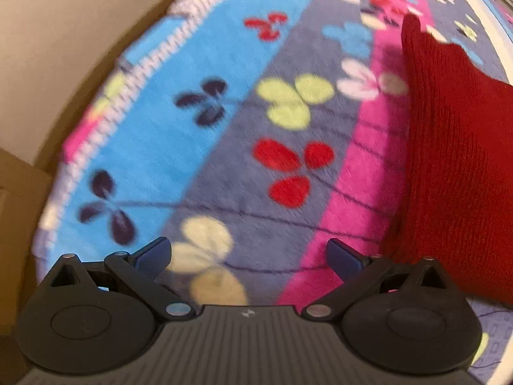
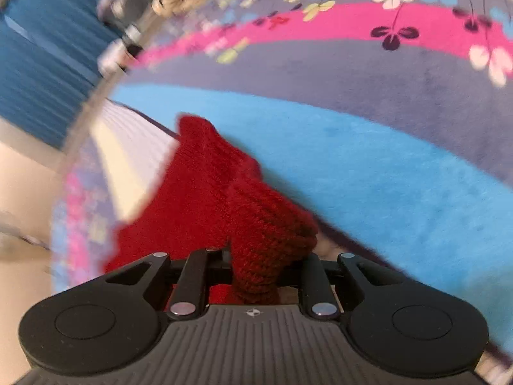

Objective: Fold small clothes
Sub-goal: 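Grasp the end of the folded sweater with the right tool, then fold the sweater end over toward the other end with the right tool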

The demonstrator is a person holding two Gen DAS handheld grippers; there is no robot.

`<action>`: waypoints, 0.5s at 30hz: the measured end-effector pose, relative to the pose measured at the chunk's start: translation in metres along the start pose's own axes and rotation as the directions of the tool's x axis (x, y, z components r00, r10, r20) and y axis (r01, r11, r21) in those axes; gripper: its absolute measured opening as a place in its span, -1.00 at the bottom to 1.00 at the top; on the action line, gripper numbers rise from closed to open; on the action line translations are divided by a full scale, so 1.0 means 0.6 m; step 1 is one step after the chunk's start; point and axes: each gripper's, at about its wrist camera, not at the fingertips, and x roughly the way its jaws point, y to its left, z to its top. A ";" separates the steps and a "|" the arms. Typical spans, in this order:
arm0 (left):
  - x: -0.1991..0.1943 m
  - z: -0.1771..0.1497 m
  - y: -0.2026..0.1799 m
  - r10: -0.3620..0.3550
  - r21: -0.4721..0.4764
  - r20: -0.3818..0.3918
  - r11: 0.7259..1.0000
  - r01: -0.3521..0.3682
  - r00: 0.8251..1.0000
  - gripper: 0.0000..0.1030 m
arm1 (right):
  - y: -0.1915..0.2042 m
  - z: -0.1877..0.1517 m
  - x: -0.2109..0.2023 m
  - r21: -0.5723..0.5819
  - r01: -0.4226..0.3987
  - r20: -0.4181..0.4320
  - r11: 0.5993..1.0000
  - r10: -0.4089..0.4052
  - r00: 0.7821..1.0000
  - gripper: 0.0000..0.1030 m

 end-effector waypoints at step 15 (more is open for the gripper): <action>-0.011 -0.025 0.039 -0.156 -0.028 0.051 0.987 0.158 0.986 0.98 | 0.428 -0.449 -0.125 -0.997 -0.071 -0.055 0.024 0.403 0.914 -0.70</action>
